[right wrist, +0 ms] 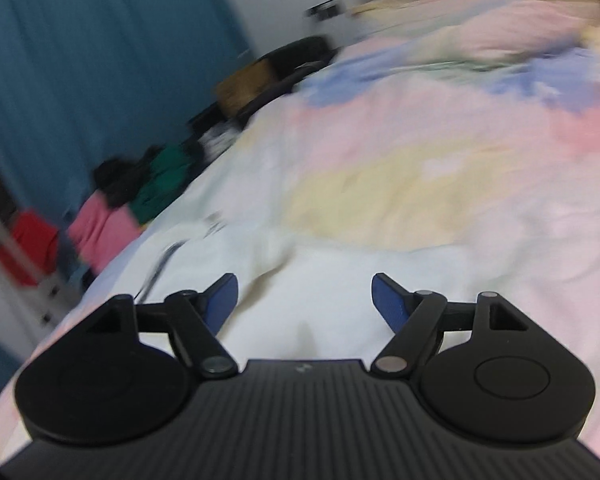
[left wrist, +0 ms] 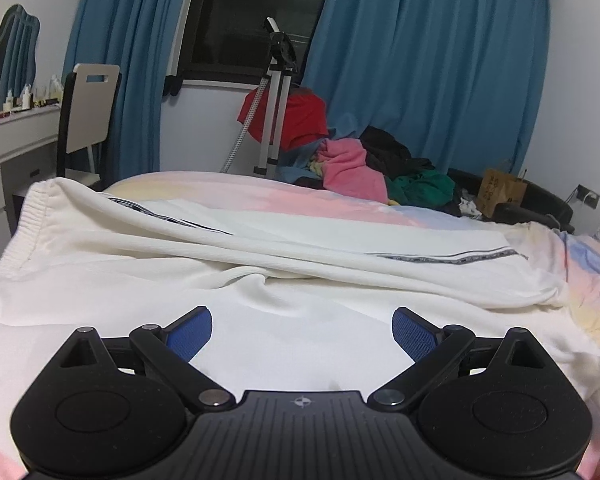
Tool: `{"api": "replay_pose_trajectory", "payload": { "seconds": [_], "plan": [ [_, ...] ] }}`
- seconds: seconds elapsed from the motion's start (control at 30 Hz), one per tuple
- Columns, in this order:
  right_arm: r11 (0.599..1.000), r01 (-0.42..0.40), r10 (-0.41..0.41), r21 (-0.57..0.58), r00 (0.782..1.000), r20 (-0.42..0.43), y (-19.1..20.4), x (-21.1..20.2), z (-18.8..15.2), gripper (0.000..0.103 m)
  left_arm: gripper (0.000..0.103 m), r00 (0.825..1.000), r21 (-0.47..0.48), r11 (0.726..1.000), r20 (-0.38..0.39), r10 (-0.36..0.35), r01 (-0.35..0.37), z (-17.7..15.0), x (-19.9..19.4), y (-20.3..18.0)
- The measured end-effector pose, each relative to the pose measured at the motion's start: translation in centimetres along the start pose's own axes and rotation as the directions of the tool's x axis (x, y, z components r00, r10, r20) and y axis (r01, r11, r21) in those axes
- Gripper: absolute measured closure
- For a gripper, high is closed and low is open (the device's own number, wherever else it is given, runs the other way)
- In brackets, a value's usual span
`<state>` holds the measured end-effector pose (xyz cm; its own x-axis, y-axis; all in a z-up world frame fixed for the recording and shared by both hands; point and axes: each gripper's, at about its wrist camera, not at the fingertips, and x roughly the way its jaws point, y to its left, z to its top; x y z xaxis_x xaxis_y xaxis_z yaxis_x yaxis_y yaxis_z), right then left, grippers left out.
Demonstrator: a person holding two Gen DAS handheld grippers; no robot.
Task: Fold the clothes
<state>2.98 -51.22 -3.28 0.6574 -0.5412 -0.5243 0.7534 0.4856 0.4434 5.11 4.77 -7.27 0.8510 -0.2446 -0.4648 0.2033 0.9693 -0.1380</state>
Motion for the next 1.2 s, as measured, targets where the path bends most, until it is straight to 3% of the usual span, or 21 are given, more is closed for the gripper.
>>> {"api": "replay_pose_trajectory", "payload": {
  "seconds": [0.07,0.17,0.27,0.33,0.4,0.47,0.5,0.6,0.7,0.8,0.87,1.07,1.2],
  "plan": [
    [0.996,0.031,-0.031,0.081,1.0,-0.004,-2.6,0.3,0.5,0.027,0.005,1.0,0.007,1.0,-0.011,0.022,-0.022,0.0,-0.9,0.1],
    [0.981,0.051,-0.039,0.186,0.997,-0.066,-5.8,1.9,0.5,0.04,0.005,0.999,-0.026,0.999,-0.029,0.036,-0.037,0.5,-2.5,1.2],
    [0.963,0.085,-0.051,0.255,0.989,-0.138,-7.6,3.4,-0.2,0.046,0.005,0.998,-0.14,0.989,-0.043,0.051,-0.057,1.4,-4.6,4.6],
    [0.947,0.105,-0.051,0.304,0.982,-0.18,-8.5,4.3,-0.8,0.046,0.003,0.995,-0.249,0.964,-0.059,0.075,-0.087,1.8,-6.2,8.0],
    [0.938,0.111,-0.046,0.328,0.978,-0.202,-9.1,4.9,-1.3,0.046,0.003,0.99,-0.384,0.912,-0.078,0.12,-0.141,1.6,-7.6,12.1],
    [0.938,0.096,-0.026,0.332,0.978,-0.209,-9.2,5.5,-1.5,0.05,0.003,0.977,-0.508,0.835,-0.12,0.173,-0.211,1.0,-8.6,16.1],
    [0.938,0.077,-0.004,0.338,0.977,-0.211,-9.1,5.8,-1.7,0.063,0.004,0.971,-0.565,0.79,-0.142,0.191,-0.238,0.6,-9.1,18.0],
    [0.942,0.028,0.043,0.334,0.978,-0.204,-8.6,6.2,-1.7,0.083,0.004,0.965,-0.7,0.665,-0.173,0.197,-0.261,-0.5,-10.1,22.1],
    [0.945,-0.03,0.083,0.325,0.985,-0.15,-7.8,5.8,-1.2,0.095,0.004,0.959,-0.762,0.584,-0.186,0.215,-0.279,-1.3,-10.6,23.9],
    [0.942,-0.073,0.101,0.327,0.992,-0.071,-7.1,5.1,-0.4,0.097,0.004,0.959,-0.801,0.53,-0.202,0.2,-0.279,-2.0,-10.4,24.3],
    [0.946,-0.058,0.075,0.319,0.996,-0.044,-6.7,4.7,-0.2,0.097,0.004,0.959,-0.817,0.503,-0.22,0.177,-0.28,-2.6,-10.4,24.7],
    [0.954,0.01,0.011,0.299,0.998,-0.067,-7.0,5.6,-0.6,0.097,0.01,0.953,-0.871,0.388,-0.278,0.119,-0.302,-4.9,-8.9,25.6],
    [0.959,0.003,0.013,0.282,0.998,-0.055,-6.8,5.9,-0.8,0.097,0.02,0.971,-0.903,0.356,-0.219,0.097,-0.239,-5.4,-8.2,26.0]
  ]
}}
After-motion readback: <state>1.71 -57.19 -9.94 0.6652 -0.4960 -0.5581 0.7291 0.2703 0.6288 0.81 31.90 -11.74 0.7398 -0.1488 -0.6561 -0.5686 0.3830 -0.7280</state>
